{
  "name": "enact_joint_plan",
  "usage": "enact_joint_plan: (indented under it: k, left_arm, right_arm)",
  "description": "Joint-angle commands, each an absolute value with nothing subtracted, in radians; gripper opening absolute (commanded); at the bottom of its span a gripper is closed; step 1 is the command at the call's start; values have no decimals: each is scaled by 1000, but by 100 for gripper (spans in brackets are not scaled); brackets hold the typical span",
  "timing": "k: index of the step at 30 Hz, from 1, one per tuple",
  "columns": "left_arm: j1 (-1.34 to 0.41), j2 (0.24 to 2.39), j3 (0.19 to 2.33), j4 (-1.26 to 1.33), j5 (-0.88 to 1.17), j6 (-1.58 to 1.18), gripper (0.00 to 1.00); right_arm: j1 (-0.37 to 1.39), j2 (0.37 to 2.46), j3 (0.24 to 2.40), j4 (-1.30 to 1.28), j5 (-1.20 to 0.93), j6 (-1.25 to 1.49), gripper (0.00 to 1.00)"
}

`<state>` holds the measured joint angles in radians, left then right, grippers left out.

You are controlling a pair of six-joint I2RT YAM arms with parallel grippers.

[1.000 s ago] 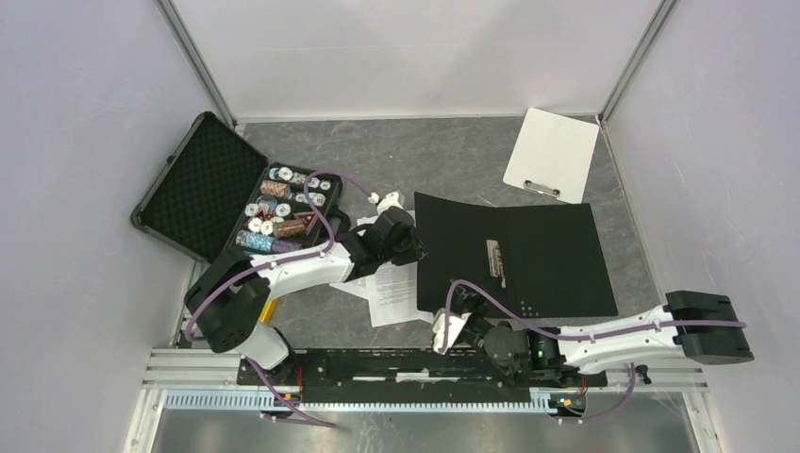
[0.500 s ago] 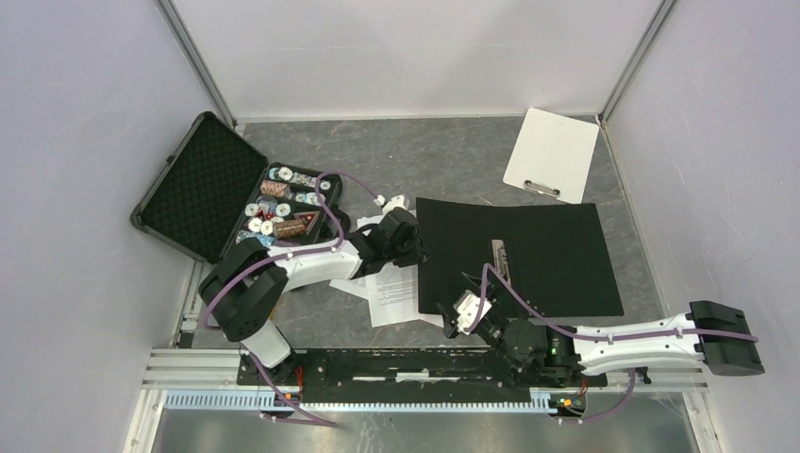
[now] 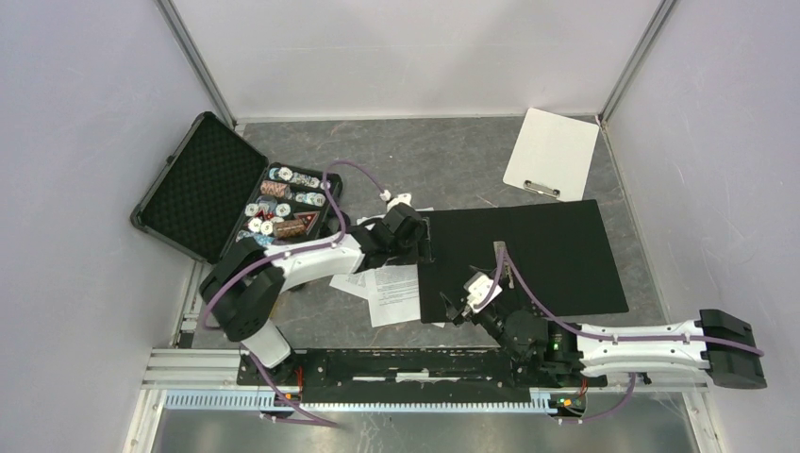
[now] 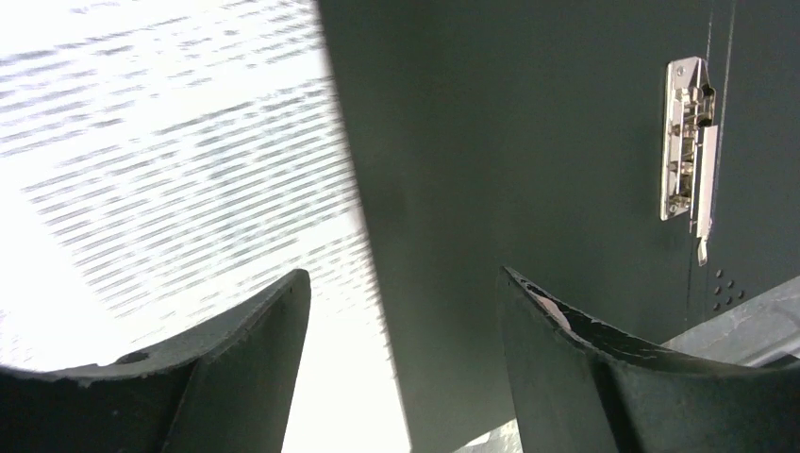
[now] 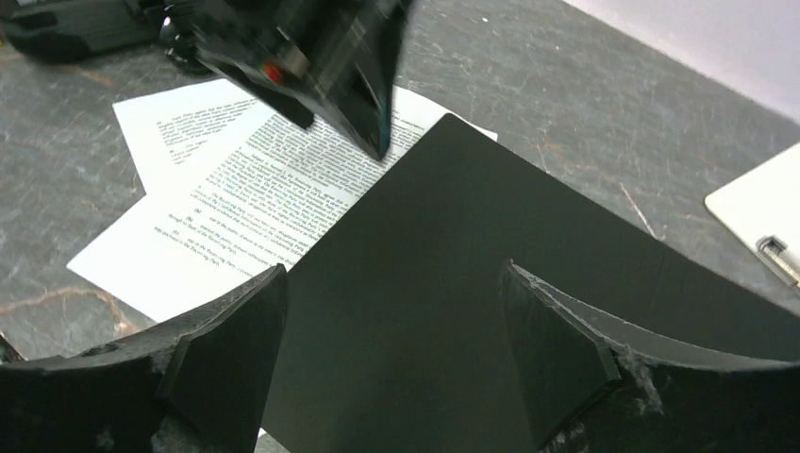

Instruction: Put the files into the folder

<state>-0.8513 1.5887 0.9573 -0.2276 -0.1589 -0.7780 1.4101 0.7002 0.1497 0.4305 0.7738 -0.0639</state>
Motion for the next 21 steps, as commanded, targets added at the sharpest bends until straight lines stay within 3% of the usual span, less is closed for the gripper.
enact_joint_plan:
  k: [1,6,12,21]
  left_arm:
    - [-767,1398,924,-395,-286,-704,77]
    - [-628,1277,781,-353,-201,-708,76]
    - [-491,1286,688,-249,-54,-703,72]
    - [-477,1373,637,-81,-21,-686,76]
  right_arm:
    - [1331,736,223,388,696,127,88]
    - [1203,888,300,410,525,228,87]
    - [1113,1155,459,420,351,271,67]
    - [1021,1342,483,515,193,318,65]
